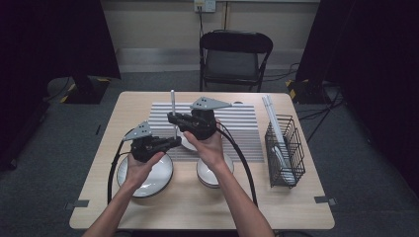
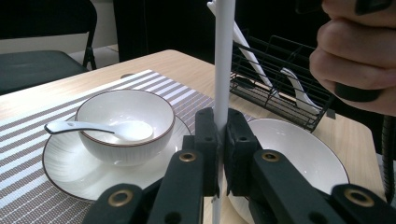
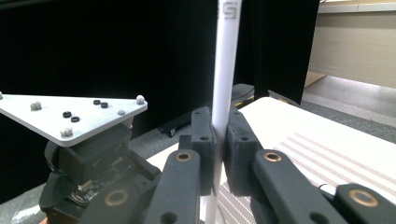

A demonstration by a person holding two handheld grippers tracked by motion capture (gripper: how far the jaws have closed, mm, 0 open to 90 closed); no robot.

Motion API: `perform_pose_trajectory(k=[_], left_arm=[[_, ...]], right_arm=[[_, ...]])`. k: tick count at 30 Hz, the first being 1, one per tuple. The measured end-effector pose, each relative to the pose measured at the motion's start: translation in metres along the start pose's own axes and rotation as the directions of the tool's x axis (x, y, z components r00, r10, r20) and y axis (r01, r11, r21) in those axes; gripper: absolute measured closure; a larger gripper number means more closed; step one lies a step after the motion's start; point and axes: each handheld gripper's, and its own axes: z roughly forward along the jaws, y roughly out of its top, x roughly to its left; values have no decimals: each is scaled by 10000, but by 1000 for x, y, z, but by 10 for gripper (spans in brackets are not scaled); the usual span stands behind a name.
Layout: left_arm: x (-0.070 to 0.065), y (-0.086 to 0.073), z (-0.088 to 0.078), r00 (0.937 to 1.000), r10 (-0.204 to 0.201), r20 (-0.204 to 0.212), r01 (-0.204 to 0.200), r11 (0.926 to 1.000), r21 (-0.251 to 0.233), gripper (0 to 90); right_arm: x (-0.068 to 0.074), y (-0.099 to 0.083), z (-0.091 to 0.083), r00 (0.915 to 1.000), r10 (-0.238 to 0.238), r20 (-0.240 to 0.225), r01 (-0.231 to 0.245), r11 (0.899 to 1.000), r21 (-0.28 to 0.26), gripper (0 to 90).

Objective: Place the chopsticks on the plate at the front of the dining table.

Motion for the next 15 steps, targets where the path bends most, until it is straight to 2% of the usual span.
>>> perform_pose_trajectory(k=[3, 5, 7, 13, 15], left_arm=[[2, -4, 0, 10000, -50, 28, 50, 9999, 110, 860], [3, -4, -1, 9999, 64, -126, -62, 9999, 126, 861], [4, -4, -3, 9998, -185, 12, 185, 9998, 63, 860], [9, -6, -10, 9998, -182, -13, 183, 9997, 179, 860], [9, -6, -11, 9999, -149, -25, 150, 9997, 207, 860]], right_arm=[[0, -1, 1, 9999, -123, 36, 123, 9999, 106, 770], [0, -2, 2, 9999, -169, 18, 168, 9997, 158, 715], [-1, -3, 3, 9999, -169, -12, 169, 9997, 192, 693], [-2, -6, 3, 9994, -334, -30, 335, 9989, 313, 566], [-2, -7, 4, 9994, -345, 16, 344, 9986, 402, 575]])
